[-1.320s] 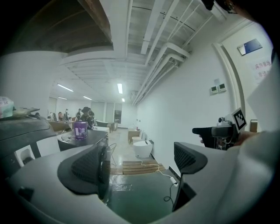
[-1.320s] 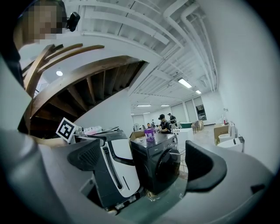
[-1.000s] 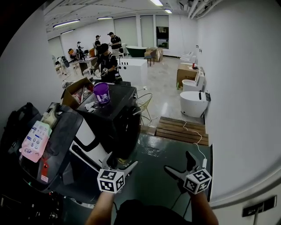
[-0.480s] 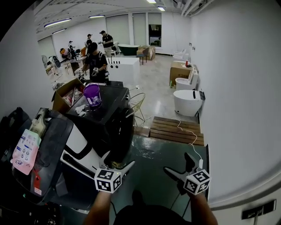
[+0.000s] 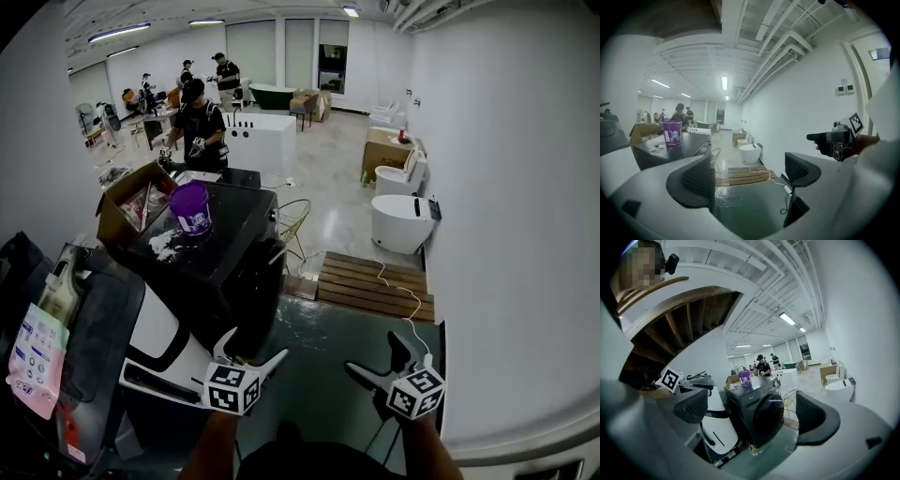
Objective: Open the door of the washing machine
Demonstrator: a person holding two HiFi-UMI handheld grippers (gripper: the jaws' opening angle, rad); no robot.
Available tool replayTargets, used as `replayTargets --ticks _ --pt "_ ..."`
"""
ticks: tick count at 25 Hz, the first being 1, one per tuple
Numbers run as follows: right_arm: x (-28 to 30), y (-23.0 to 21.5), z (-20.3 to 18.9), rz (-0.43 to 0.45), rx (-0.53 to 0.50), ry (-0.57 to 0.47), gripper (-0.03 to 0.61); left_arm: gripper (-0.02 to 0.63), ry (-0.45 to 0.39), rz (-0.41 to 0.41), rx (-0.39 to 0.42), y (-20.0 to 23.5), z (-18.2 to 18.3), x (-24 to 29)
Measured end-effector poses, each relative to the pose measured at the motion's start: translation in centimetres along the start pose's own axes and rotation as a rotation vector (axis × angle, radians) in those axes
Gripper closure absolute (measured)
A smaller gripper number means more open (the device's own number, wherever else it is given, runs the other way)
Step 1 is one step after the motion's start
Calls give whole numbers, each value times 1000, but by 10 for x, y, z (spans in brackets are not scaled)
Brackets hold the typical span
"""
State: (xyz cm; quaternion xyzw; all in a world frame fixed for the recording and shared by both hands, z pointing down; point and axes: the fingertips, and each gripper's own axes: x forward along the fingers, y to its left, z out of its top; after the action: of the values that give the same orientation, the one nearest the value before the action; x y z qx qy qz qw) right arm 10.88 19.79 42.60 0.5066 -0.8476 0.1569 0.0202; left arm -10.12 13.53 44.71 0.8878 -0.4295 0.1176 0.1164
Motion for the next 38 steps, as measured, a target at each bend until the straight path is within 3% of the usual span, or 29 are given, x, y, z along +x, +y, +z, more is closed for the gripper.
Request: replayTargets --ticks 8,20,29,38 --pt "63 -12 15 -38 -6 28 -5 92 -19 -49 -36 53 15 42" --pt "137 -11 -1 57 23 122 -5 92 53 -43 -66 92 -3 69" --pt "180 -91 10 67 126 115 -3 92 111 61 -77 116 16 146" --pt "224 -212 48 100 181 121 -3 92 154 36 -92 94 46 280"
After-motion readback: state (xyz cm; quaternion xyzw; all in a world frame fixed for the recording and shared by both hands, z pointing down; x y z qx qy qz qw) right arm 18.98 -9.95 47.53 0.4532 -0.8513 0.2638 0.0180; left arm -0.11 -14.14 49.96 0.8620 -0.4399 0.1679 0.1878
